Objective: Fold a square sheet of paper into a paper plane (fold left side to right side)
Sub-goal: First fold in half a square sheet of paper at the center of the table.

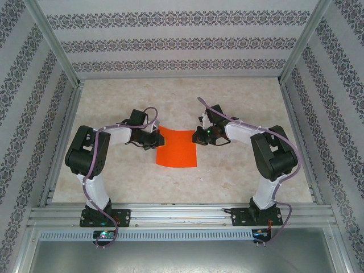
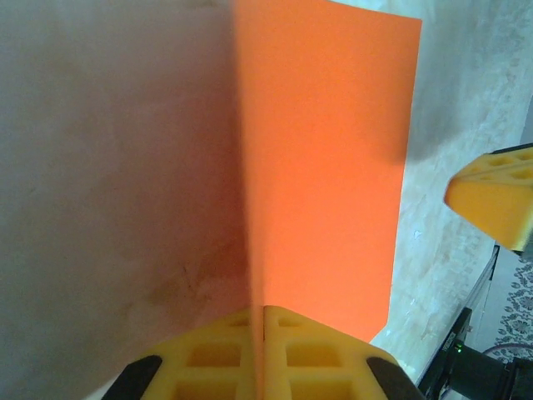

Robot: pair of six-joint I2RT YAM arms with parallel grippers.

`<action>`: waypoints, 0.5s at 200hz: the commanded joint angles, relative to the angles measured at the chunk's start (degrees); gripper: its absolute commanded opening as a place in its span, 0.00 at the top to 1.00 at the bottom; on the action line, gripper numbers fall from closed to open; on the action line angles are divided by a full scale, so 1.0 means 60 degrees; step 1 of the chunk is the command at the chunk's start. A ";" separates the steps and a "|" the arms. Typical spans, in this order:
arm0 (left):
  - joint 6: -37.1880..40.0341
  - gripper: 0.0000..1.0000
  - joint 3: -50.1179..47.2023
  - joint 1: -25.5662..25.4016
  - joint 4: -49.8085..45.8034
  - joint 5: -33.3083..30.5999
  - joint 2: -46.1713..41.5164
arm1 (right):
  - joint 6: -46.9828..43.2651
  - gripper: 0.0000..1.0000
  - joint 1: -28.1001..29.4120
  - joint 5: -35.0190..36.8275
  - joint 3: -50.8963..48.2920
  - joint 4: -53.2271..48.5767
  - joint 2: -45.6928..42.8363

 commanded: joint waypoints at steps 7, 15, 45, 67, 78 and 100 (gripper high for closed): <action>0.0000 0.88 0.0184 -0.0072 -0.0405 -0.0016 -0.0097 | -0.0060 1.00 0.0084 0.0374 -0.0094 -0.0473 0.0393; -0.0066 0.85 0.0180 -0.0080 -0.0381 0.0055 -0.0155 | -0.0083 1.00 0.0099 0.0466 -0.0107 -0.0557 0.0481; -0.0405 0.73 0.0244 -0.0072 -0.0111 0.0597 -0.0368 | -0.0180 1.00 0.0121 0.0757 -0.0069 -0.0859 0.0774; -0.0799 0.65 0.0243 -0.0081 0.0213 0.0935 -0.0559 | -0.0246 1.00 0.0157 0.0977 -0.0038 -0.0984 0.0903; -0.1021 0.63 0.0249 -0.0095 0.0426 0.1150 -0.0630 | -0.0265 1.00 0.0172 0.1032 -0.0036 -0.1013 0.0958; -0.1486 0.58 0.0285 -0.0194 0.0974 0.1508 -0.0670 | -0.0264 1.00 0.0187 0.1048 -0.0025 -0.0975 0.1021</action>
